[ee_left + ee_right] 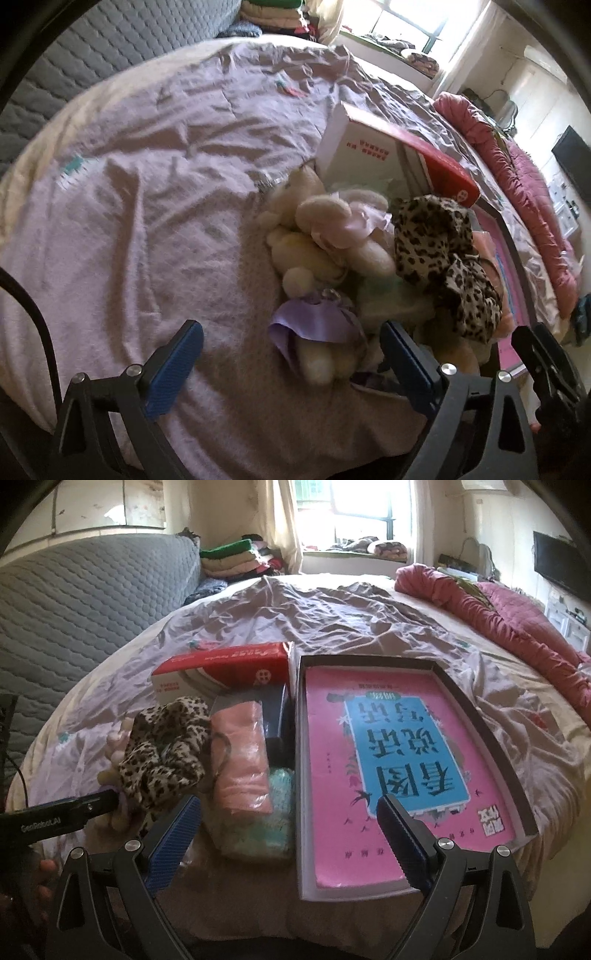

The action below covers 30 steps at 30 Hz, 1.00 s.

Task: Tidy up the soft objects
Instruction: 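Grasp the cream teddy bear in purple dress with left tool while right grasps pink towel roll, then carry the bear with left tool while right carries the towel roll toward the pink book tray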

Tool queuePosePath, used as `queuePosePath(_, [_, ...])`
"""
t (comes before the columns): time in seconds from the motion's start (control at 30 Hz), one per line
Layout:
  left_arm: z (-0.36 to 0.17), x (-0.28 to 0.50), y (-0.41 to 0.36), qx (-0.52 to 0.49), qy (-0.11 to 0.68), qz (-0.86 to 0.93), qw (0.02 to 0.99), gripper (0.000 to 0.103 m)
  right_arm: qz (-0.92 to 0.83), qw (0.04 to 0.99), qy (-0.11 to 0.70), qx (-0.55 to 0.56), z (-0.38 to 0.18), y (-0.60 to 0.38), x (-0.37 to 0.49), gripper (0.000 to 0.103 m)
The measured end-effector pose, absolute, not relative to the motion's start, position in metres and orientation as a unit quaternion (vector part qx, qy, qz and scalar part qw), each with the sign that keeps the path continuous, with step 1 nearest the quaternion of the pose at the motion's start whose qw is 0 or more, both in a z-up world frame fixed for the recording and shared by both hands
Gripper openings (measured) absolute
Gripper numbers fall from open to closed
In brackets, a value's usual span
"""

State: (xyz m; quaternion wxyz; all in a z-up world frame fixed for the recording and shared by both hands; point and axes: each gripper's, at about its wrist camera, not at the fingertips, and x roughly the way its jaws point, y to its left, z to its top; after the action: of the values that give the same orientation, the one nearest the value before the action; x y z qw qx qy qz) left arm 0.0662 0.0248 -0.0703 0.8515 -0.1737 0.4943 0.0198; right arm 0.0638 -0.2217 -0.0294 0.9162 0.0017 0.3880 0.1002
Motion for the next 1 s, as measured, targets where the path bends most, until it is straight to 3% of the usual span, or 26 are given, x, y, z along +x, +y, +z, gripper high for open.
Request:
queuePosePath(0.4, [-0.082, 0.078, 0.032, -0.189, 0.482, 0.008, 0.855, 0.078, 0.122, 0.912, 0.389, -0.037, -0.038, -0.201, 0.087, 0.092])
queuePosePath(0.5, [-0.084, 0.079, 0.034, -0.195, 0.481, 0.006, 0.855, 0.076, 0.127, 0.909, 0.394, -0.054, -0.043, -0.194, 0.094, 0.075])
queuePosePath(0.53, [-0.085, 0.08, 0.034, -0.197, 0.48, 0.005, 0.855, 0.076, 0.136, 0.906, 0.397, -0.052, -0.045, -0.192, 0.097, 0.064])
queuePosePath(0.63, [-0.087, 0.084, 0.035, -0.199, 0.478, 0.003, 0.856, 0.07, 0.136, 0.897, 0.415, -0.061, -0.055, -0.185, 0.104, 0.055])
queuePosePath(0.67, [-0.088, 0.085, 0.035, -0.198, 0.478, 0.003, 0.856, 0.068, 0.133, 0.899, 0.413, -0.065, -0.056, -0.184, 0.104, 0.053])
queuePosePath(0.8, [-0.09, 0.091, 0.032, -0.195, 0.476, -0.017, 0.857, 0.045, 0.144, 0.903, 0.403, -0.028, -0.053, -0.197, 0.102, 0.042])
queuePosePath(1.0, [-0.086, 0.088, 0.027, -0.176, 0.469, -0.024, 0.865, 0.034, 0.149, 0.909, 0.389, -0.005, -0.044, -0.205, 0.092, 0.04])
